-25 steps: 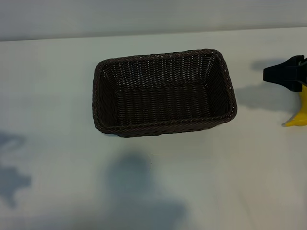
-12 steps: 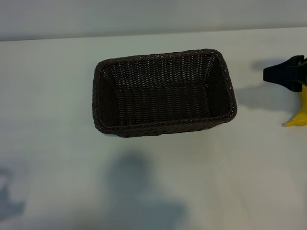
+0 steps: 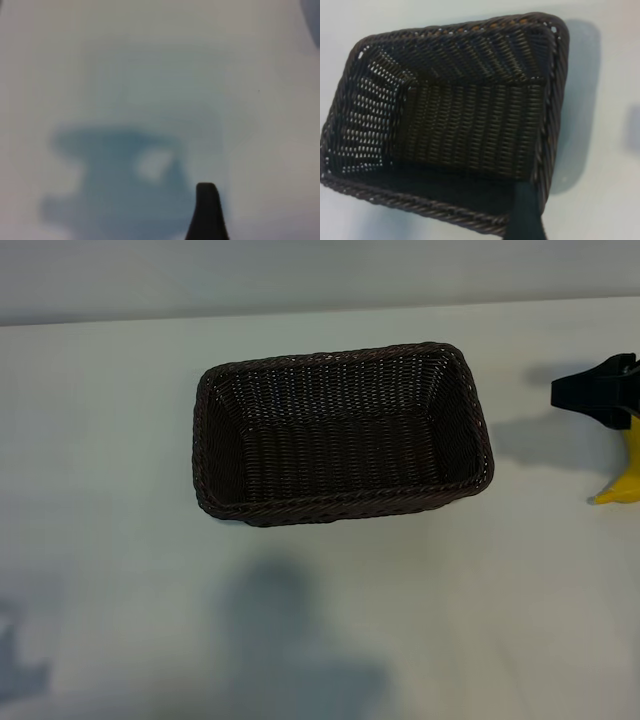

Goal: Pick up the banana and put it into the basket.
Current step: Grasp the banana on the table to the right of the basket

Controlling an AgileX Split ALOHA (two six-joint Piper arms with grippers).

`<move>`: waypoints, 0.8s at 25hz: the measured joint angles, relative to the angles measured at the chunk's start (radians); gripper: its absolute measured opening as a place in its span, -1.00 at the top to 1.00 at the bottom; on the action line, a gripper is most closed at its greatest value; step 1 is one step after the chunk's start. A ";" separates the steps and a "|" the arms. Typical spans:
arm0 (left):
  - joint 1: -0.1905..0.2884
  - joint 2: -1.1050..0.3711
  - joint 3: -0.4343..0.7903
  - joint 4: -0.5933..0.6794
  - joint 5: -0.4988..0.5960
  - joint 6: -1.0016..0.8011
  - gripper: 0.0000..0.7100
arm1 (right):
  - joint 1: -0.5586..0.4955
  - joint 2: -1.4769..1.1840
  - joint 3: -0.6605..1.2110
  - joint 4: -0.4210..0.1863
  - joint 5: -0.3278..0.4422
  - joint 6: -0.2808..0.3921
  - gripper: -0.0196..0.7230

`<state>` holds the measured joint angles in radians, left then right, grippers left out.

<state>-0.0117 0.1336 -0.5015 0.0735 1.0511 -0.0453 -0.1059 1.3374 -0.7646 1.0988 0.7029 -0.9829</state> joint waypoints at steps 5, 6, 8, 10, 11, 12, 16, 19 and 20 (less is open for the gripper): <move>0.000 -0.138 0.000 0.001 0.001 0.000 -0.61 | 0.000 0.000 0.000 0.000 -0.018 0.008 -0.58; 0.000 -0.141 0.000 0.002 0.001 0.000 -0.61 | 0.000 0.000 0.000 0.000 -0.018 0.010 -0.58; 0.000 -0.141 0.002 0.002 0.001 0.000 -0.61 | 0.000 0.000 0.000 -0.001 -0.020 0.012 -0.58; 0.000 -0.141 0.005 0.002 0.001 0.000 -0.61 | 0.000 0.000 0.000 -0.001 -0.031 0.015 -0.58; 0.000 -0.141 0.005 0.002 0.001 0.001 -0.61 | 0.000 0.000 -0.004 -0.002 -0.043 0.015 -0.58; 0.000 -0.141 0.005 0.003 0.001 0.004 -0.61 | 0.000 0.001 -0.014 -0.010 -0.054 0.017 -0.58; 0.000 -0.141 0.005 0.004 0.001 0.004 -0.61 | 0.000 0.040 -0.098 -0.062 -0.055 0.062 -0.58; 0.000 -0.141 0.005 0.004 0.001 0.004 -0.61 | 0.000 0.108 -0.197 -0.142 -0.020 0.152 -0.58; 0.000 -0.141 0.005 0.004 0.001 0.004 -0.61 | 0.000 0.129 -0.224 -0.181 -0.002 0.194 -0.58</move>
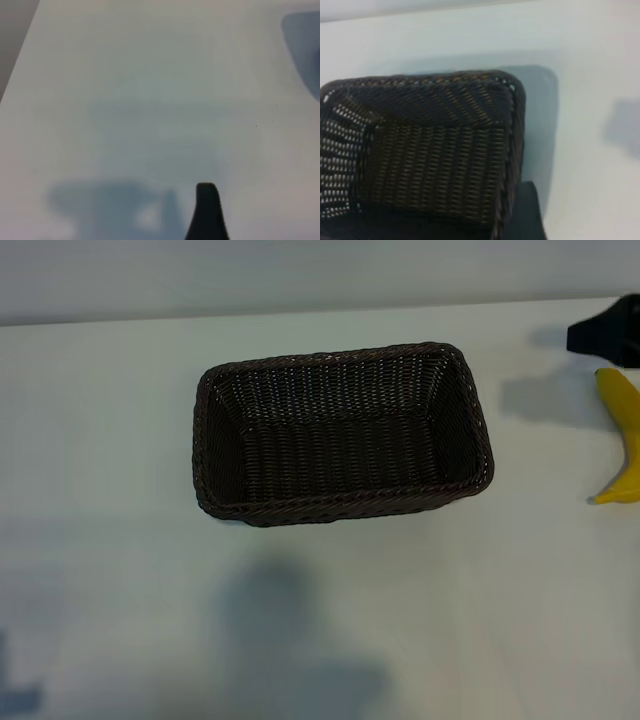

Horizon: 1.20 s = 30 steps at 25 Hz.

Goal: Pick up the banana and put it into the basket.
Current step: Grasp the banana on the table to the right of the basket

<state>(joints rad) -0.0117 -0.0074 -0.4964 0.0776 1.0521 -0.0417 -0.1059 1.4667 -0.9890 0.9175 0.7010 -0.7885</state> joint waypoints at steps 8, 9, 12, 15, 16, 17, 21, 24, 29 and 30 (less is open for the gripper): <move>0.000 0.000 0.000 0.000 0.000 0.000 -0.61 | 0.032 0.133 -0.189 -0.350 0.103 0.325 -0.58; 0.000 0.000 0.000 0.000 0.000 0.000 -0.61 | 0.044 0.143 -0.211 -0.404 0.117 0.374 -0.58; 0.000 0.000 0.000 0.000 0.000 0.000 -0.61 | 0.097 0.176 -0.280 -0.606 0.173 0.548 -0.58; 0.000 0.000 0.000 0.000 0.000 0.000 -0.61 | 0.133 0.219 -0.352 -0.777 0.225 0.722 -0.58; 0.000 0.000 0.000 0.000 0.000 0.000 -0.61 | 0.135 0.237 -0.377 -0.817 0.247 0.761 -0.58; 0.000 0.000 0.000 0.000 0.000 0.000 -0.61 | 0.136 0.255 -0.401 -0.860 0.270 0.798 -0.58; 0.000 0.000 0.000 0.000 0.000 0.000 -0.61 | 0.120 0.347 -0.471 -0.940 0.340 0.846 -0.58; 0.000 0.000 0.000 0.000 0.000 0.000 -0.61 | 0.095 0.411 -0.505 -0.943 0.359 0.846 -0.58; 0.000 0.000 0.000 0.000 0.000 0.000 -0.61 | 0.071 0.474 -0.515 -0.940 0.362 0.809 -0.58; 0.000 0.000 0.000 0.000 0.000 -0.001 -0.61 | 0.069 0.485 -0.515 -0.940 0.362 0.804 -0.58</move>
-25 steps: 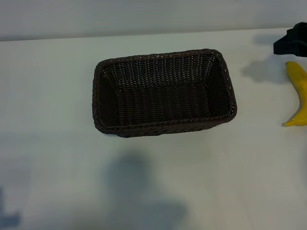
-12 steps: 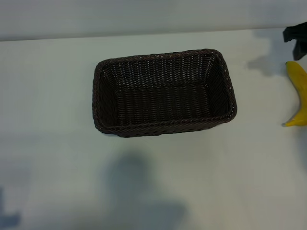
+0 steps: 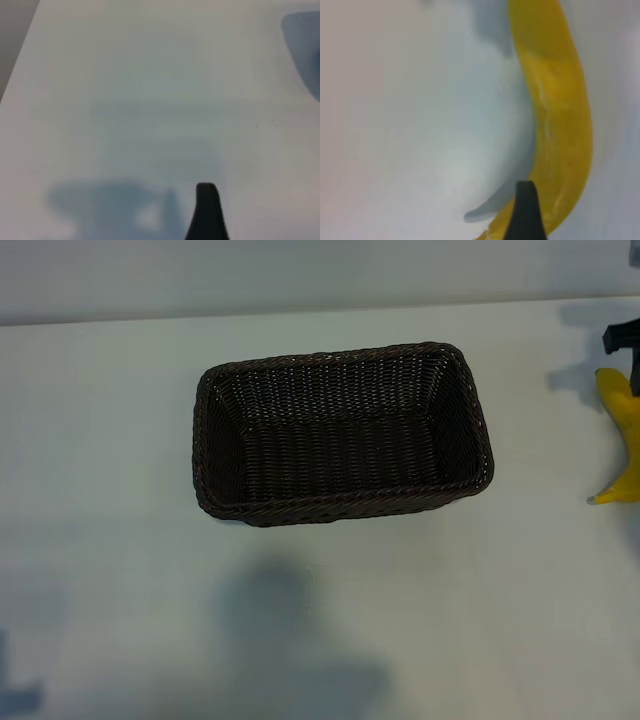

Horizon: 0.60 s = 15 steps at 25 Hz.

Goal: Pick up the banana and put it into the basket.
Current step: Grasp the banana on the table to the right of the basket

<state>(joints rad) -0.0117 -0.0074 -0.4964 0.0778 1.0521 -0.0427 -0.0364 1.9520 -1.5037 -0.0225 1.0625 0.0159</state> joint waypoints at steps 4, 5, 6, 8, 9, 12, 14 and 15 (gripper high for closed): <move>0.000 0.000 0.000 0.000 0.000 -0.001 -0.61 | -0.001 0.041 0.000 0.001 -0.013 -0.010 -0.58; 0.000 0.000 0.000 0.000 0.000 -0.001 -0.61 | -0.003 0.047 0.000 0.001 -0.020 -0.016 -0.58; 0.000 0.000 0.000 0.000 0.000 -0.001 -0.61 | -0.007 0.053 0.000 0.001 -0.024 -0.016 -0.58; 0.000 0.000 0.000 0.000 0.000 -0.003 -0.61 | -0.015 0.064 0.000 0.001 -0.032 -0.016 -0.58; 0.000 0.000 0.000 0.000 0.000 -0.003 -0.61 | -0.019 0.068 0.000 0.001 -0.037 -0.016 -0.58; 0.000 0.000 0.000 0.000 0.000 -0.003 -0.61 | -0.025 0.090 0.000 0.001 -0.048 -0.016 -0.58; 0.000 0.000 0.000 0.000 0.000 -0.003 -0.61 | -0.027 0.111 0.000 0.007 -0.054 -0.016 -0.58; 0.000 0.000 0.000 0.000 0.000 -0.003 -0.61 | -0.028 0.120 0.000 0.008 -0.055 -0.016 -0.58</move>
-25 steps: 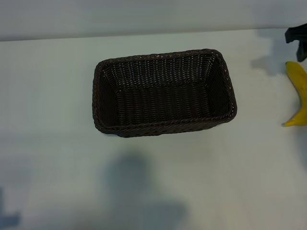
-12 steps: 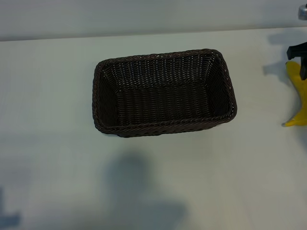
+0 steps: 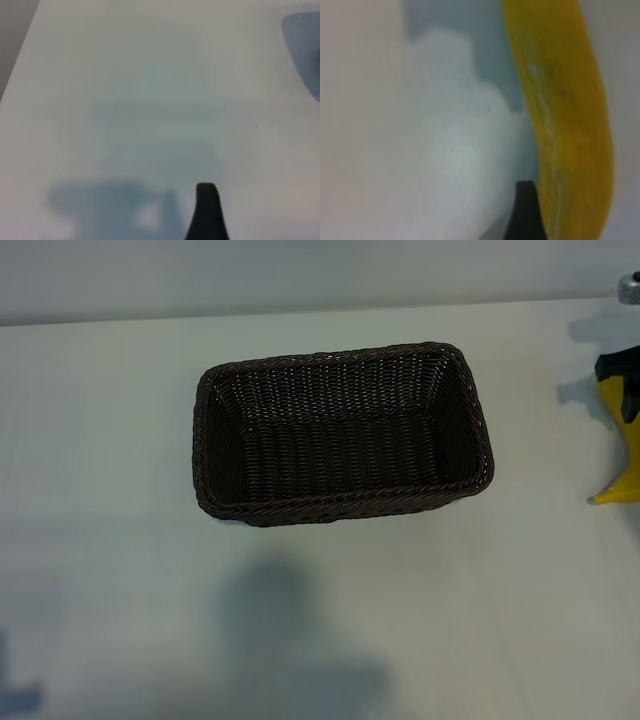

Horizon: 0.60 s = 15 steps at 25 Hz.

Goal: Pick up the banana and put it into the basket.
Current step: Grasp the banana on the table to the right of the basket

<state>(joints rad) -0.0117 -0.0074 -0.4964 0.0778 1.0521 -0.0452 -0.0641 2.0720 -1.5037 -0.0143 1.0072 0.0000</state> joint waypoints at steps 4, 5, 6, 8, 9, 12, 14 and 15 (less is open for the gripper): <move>0.000 0.000 0.000 0.000 0.000 0.001 -0.61 | -0.001 0.030 0.000 0.003 -0.003 -0.016 -0.58; 0.000 0.000 0.000 0.000 0.000 0.001 -0.61 | -0.001 0.037 0.000 0.003 -0.006 -0.016 -0.58; 0.000 0.000 0.000 0.000 0.000 0.001 -0.61 | -0.001 0.045 0.000 0.004 -0.008 -0.016 -0.58; 0.000 0.000 0.000 0.000 0.000 0.001 -0.61 | -0.001 0.062 0.000 0.004 -0.014 -0.016 -0.58; 0.000 0.000 0.000 0.000 0.000 0.001 -0.61 | -0.001 0.071 0.000 0.004 -0.016 -0.016 -0.58; 0.000 0.000 0.000 0.000 0.000 0.001 -0.61 | -0.001 0.090 0.000 0.004 -0.018 -0.017 -0.58; 0.000 0.000 0.000 0.000 0.000 0.001 -0.61 | -0.001 0.092 0.000 0.004 -0.023 -0.018 -0.57; 0.000 0.000 0.000 0.000 0.000 0.001 -0.61 | -0.001 0.092 0.000 0.004 -0.023 -0.018 -0.55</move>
<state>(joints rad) -0.0117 -0.0074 -0.4964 0.0778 1.0521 -0.0442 -0.0648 2.1639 -1.5037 -0.0105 0.9838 -0.0176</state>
